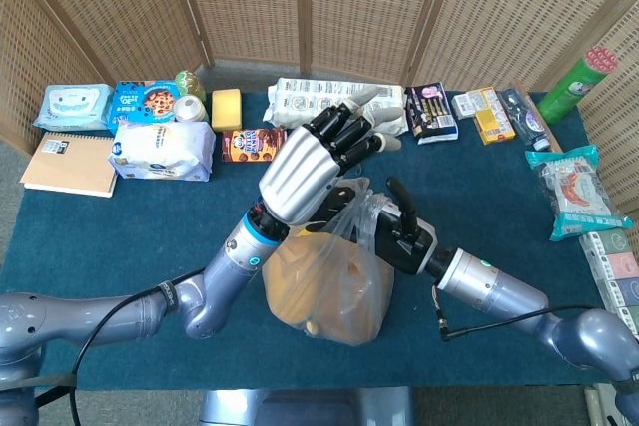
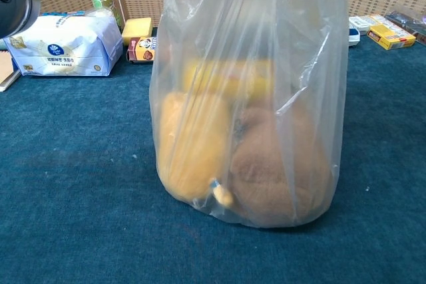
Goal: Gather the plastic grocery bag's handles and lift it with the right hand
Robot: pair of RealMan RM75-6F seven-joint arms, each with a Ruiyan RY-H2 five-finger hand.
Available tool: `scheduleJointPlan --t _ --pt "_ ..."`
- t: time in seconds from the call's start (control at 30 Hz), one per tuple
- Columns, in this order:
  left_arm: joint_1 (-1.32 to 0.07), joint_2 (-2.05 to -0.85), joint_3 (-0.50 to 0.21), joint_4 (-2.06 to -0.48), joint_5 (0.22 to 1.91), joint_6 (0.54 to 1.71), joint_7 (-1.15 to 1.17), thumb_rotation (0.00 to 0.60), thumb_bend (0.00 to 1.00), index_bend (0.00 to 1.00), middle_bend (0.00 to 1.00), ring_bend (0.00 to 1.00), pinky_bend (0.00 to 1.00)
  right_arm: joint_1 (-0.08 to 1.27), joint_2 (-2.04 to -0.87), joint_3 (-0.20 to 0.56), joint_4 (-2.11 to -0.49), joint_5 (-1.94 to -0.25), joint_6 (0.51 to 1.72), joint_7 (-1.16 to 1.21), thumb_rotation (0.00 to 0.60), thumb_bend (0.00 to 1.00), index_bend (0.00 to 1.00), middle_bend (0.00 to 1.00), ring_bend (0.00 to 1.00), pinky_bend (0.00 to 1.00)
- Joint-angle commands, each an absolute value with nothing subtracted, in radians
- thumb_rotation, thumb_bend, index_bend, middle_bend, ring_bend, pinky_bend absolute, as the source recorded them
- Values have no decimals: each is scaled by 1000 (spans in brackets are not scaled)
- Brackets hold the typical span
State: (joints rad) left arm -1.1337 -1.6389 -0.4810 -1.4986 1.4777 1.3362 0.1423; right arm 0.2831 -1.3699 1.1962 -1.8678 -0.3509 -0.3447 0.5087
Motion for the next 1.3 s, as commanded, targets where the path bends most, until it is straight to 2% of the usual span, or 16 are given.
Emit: scheduleJointPlan --t 0.03,0.67,0.93,1.2,1.3 --pt "-1136 -1642 -484 -1496 1472 1336 140 600 108 323 225 90 291 283 -1368 1194 -1868 -353 -345 509 110 100 221 287 205 136" --pt "-1129 -1634 -490 -1502 1451 1353 128 600 107 317 225 89 291 274 -1351 1177 -1859 -363 -352 513 105 109 311 385 320 209" --pt "-1126 -1633 -485 -1494 1441 1349 122 600 105 316 224 89 291 268 -1346 1181 -1854 -354 -370 518 108 133 388 470 426 335" --pt "-1136 -1651 -482 -1477 1440 1345 114 600 96 311 224 89 291 269 -1341 1184 -1859 -343 -384 525 110 143 394 479 436 382" --pt "-1136 -1653 -480 -1473 1436 1342 109 600 94 311 224 89 291 271 -1340 1181 -1863 -341 -372 529 108 145 394 478 428 371"
